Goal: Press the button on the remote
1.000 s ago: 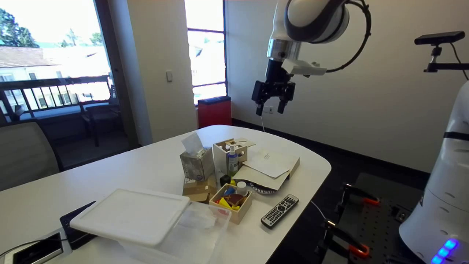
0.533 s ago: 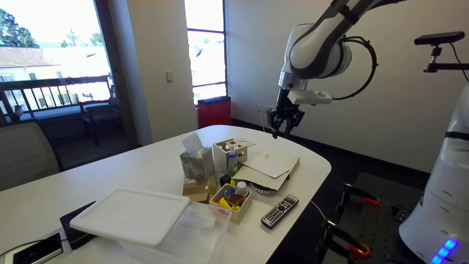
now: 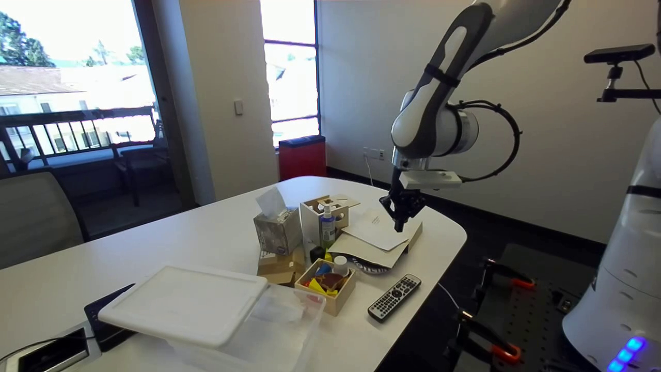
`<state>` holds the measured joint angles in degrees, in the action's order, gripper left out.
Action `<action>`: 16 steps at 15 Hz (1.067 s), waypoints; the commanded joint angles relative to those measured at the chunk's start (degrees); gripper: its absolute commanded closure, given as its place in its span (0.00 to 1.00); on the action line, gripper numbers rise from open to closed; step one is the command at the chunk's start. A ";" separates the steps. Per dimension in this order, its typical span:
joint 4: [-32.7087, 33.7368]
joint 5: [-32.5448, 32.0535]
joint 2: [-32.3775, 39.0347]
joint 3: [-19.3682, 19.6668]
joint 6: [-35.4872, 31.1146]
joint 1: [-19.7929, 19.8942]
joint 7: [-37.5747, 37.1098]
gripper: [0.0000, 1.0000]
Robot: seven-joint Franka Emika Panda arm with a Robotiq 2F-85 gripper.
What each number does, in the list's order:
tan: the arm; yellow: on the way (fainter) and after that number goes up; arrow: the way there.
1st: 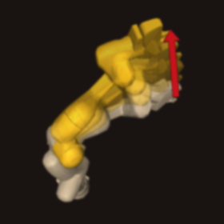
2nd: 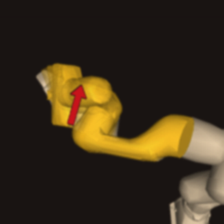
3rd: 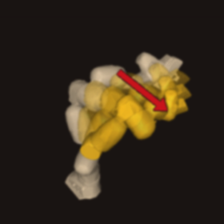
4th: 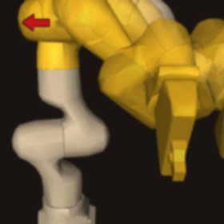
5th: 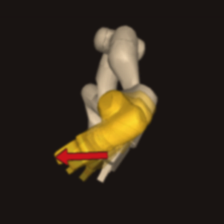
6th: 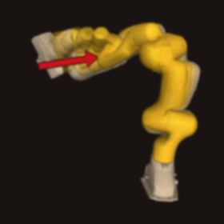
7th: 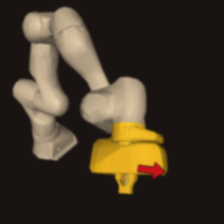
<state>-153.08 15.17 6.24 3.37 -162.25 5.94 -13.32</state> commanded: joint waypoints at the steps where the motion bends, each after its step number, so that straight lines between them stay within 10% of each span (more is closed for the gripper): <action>1: 2.67 7.60 6.92 -2.57 -3.50 1.31 4.91 1.00; 16: 8.82 27.67 24.74 -16.44 -10.59 14.99 19.82 1.00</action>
<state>-145.59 40.81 27.43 -11.01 -169.50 19.09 4.30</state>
